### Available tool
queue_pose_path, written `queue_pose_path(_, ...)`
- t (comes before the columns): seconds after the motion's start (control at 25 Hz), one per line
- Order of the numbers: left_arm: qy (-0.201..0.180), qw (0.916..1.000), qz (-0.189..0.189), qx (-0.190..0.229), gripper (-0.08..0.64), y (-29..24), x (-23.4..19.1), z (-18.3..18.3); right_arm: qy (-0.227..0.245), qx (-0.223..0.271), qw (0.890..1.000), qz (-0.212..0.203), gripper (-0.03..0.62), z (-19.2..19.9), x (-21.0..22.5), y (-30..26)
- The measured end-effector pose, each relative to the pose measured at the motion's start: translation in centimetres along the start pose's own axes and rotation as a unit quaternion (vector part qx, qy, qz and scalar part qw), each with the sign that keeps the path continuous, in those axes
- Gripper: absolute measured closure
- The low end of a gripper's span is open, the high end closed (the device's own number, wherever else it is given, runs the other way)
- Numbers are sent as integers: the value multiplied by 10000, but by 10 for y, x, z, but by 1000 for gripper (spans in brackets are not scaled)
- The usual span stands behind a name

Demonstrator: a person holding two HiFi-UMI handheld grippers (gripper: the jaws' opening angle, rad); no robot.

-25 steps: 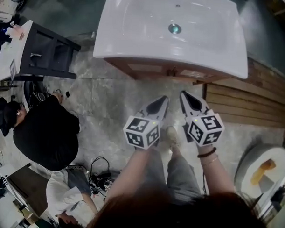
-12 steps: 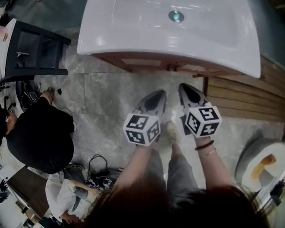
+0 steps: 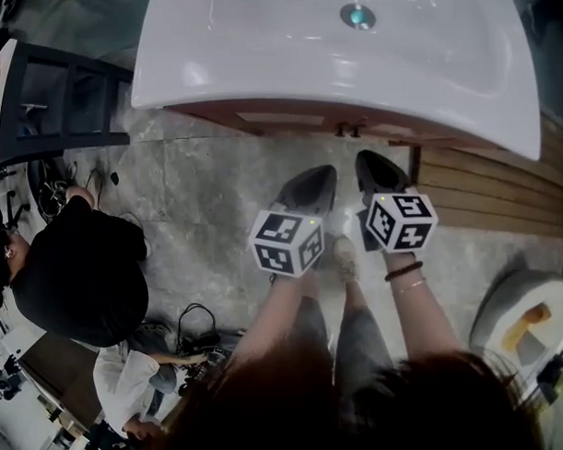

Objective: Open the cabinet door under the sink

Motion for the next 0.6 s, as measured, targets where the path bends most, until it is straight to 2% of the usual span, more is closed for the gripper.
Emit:
queue_pose_path(0.16,90,9999,50,-57,551,-7,-6,4,-185,-117,9998,-10,565,7,1,-16)
queue_pose_path(0.4,143,9999,88,-6,551,-11,-11,3,-422,-210,9988,125,511,12,12,-37)
queue_pose_path(0.6,180,9998,76,-33,551,-17,-15,7,-669,-284,9973,78,461,13,18,-50)
Point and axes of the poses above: the fingertips, and each gripper's own axes: y backward along the fingers, x to its right, z out of its underside, the point moved 1 cm from there along y, backward along the fingers, and after that the axes turned 14 degrees about z, right-handed, at the moved point
